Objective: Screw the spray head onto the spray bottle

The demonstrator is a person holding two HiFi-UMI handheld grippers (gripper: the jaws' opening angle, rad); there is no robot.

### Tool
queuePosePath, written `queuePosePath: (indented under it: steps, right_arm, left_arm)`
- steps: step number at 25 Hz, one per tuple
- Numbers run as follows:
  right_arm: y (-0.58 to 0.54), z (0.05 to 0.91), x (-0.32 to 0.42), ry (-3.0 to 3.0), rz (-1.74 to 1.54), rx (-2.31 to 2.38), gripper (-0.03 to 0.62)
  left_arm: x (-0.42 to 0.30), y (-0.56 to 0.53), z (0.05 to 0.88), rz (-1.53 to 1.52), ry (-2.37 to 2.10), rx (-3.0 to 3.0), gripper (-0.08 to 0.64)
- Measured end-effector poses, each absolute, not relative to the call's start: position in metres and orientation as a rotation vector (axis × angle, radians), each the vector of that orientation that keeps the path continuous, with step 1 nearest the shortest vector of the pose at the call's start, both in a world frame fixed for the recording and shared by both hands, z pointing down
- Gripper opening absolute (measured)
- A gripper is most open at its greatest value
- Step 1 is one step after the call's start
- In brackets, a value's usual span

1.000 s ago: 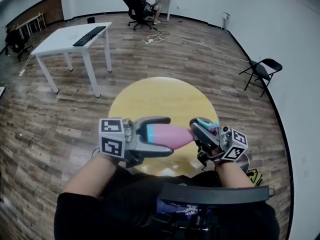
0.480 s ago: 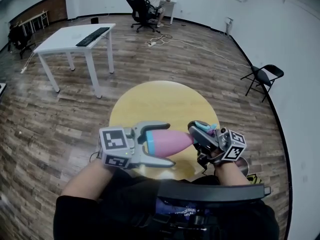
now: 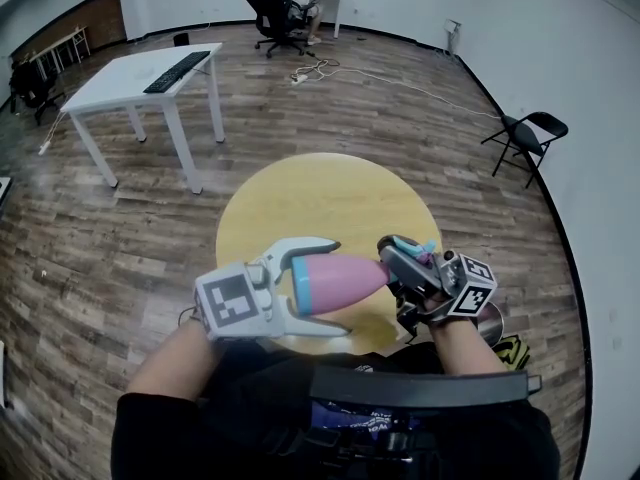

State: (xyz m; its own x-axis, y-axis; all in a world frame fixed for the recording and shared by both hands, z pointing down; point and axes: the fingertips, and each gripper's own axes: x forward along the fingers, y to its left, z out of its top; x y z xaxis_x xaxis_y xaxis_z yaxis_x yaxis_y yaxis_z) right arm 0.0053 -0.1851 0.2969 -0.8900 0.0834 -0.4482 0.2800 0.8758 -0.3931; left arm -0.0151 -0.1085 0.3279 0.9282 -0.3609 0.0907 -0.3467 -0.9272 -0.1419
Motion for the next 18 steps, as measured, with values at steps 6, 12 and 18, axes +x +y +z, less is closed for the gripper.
queuePosePath:
  steps: [6, 12, 18]
  right_arm:
    - [-0.205, 0.314, 0.005, 2.495, -0.877, 0.218, 0.049]
    - [-0.224, 0.327, 0.004, 2.283, -1.157, 0.201, 0.035]
    - [-0.235, 0.297, 0.04, 2.343, -0.757, 0.085, 0.032]
  left_arm:
    - [-0.027, -0.124, 0.348, -0.639, 0.677, -2.186, 0.523]
    - [-0.046, -0.156, 0.35, -0.739, 0.844, -1.771, 0.518]
    - [-0.089, -0.174, 0.314, 0.398, 0.979, -3.123, 0.528]
